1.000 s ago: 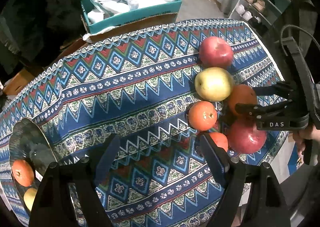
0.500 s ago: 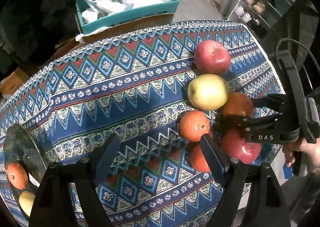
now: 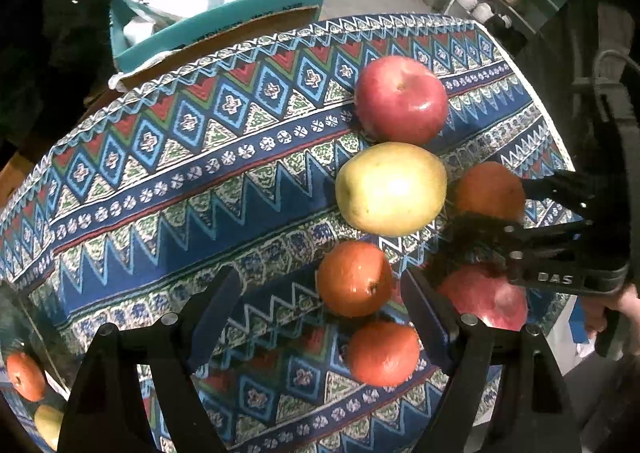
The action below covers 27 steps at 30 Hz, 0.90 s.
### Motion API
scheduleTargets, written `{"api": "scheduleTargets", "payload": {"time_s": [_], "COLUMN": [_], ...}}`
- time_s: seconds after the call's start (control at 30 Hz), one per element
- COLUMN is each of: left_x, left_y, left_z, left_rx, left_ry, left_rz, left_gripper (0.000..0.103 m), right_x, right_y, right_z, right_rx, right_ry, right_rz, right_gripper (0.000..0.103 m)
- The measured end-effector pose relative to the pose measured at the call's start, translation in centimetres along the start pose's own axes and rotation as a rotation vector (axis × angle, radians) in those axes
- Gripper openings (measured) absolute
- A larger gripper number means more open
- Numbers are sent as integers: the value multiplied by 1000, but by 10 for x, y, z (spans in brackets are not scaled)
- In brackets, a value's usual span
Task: Organize fruits
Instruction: 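Grasp a tangerine with the left gripper while the right gripper grasps an orange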
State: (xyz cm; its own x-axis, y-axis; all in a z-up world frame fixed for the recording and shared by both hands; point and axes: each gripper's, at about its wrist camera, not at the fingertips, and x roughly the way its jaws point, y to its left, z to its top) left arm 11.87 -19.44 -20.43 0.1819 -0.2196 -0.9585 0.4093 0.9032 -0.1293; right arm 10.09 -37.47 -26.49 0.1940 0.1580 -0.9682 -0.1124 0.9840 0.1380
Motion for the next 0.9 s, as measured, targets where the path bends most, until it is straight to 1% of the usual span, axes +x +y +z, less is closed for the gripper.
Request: {"api": "scheduleTargets", "payload": {"time_s": [0.27, 0.33, 0.4, 0.43, 0.5, 0.53, 0.57, 0.7, 0.73, 0.77, 0.9], "left_x": [18, 22, 27, 29, 34, 35, 34, 32, 32, 31, 21], "left_y": [-7, -10, -11, -12, -14, -14, -15, -15, -14, -13, -4], "left_z": [3, 3, 1, 1, -2, -4, -5, -7, -8, -8, -11], "left_rx": [20, 26, 33, 37, 41, 40, 41, 62, 62, 61, 60], "left_ry": [37, 49, 59, 68, 83, 85, 79, 58, 54, 50, 27], "left_rz": [-18, -23, -31, -37, -66, -85, -90, -66, -62, -57, -46], "left_gripper": [84, 80, 68, 66, 53, 49, 48, 47, 46, 46, 46], "right_x": [-26, -33, -40, -43, -45, -44, -46, -49, -52, -52, -49], "right_y": [-8, -11, -10, -10, -6, -9, -10, -11, -2, 0, 9], "right_z": [1, 4, 6, 8, 17, 20, 20, 22, 12, 9, 10], "right_rx": [11, 12, 6, 4, 0, -1, -3, -10, -12, -15, -20], "right_ry": [-40, -50, -60, -63, -66, -68, -68, -64, -66, -68, -79], "right_rz": [15, 21, 20, 20, 25, 27, 27, 19, 16, 15, 11], "right_gripper": [69, 69, 69, 69, 69, 69, 69, 69, 69, 69, 69]}}
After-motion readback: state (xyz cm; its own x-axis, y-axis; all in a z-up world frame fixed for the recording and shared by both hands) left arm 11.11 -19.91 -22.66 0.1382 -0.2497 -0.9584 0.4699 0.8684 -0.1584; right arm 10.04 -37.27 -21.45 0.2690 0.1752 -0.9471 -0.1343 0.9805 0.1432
